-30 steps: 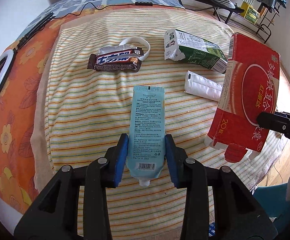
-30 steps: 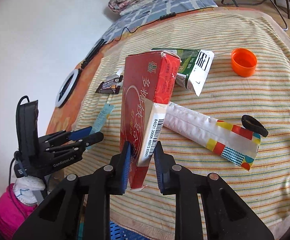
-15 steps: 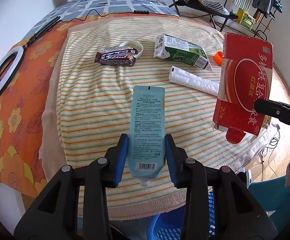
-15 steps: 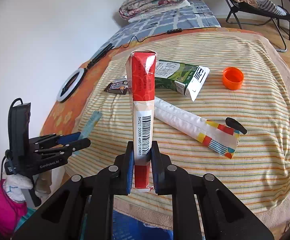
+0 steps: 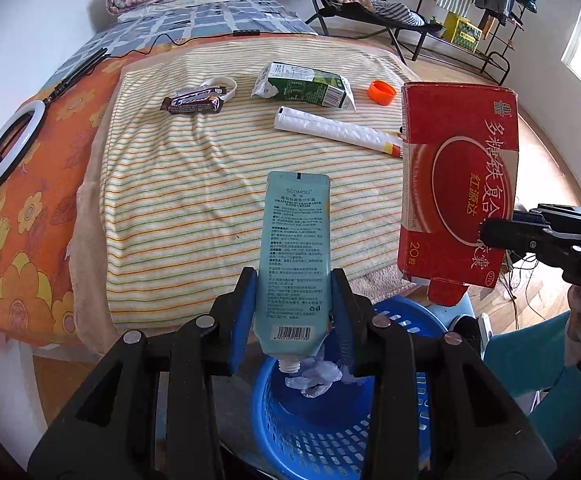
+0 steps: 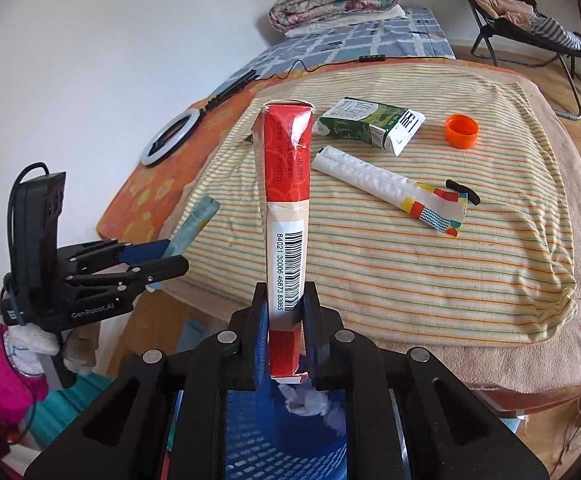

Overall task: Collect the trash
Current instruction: 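Carry the blue tube and red box over the blue basket with both tools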

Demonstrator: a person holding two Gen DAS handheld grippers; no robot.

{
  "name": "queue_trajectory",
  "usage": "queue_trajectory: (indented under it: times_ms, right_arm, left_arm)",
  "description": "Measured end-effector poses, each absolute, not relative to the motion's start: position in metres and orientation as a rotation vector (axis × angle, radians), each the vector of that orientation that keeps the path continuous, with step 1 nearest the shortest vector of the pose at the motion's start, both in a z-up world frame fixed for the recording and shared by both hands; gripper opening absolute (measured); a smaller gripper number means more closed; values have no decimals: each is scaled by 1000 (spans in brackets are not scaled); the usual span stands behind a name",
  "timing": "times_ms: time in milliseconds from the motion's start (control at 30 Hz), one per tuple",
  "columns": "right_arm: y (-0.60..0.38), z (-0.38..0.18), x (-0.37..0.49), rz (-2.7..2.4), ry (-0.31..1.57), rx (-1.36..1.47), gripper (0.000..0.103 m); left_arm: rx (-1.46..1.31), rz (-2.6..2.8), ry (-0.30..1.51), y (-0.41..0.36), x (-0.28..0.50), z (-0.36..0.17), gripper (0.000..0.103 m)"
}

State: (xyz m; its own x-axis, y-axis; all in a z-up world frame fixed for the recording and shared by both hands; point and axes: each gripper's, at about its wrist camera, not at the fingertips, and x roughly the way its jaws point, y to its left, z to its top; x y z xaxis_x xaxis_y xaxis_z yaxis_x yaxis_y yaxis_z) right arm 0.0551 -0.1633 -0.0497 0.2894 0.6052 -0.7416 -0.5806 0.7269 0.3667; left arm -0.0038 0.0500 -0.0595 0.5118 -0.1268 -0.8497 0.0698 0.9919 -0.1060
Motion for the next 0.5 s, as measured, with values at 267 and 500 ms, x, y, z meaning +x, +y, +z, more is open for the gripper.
queue_trajectory:
  times_ms: [267,500]
  right_arm:
    - [-172,-63,19,808,1017,-17,14]
    - [-176,-83,0,801,1053,-53,14]
  left_arm:
    - [-66,-141,1052,34,-38,-77,37]
    - [-73,-148,1105,27,-57,-105,37]
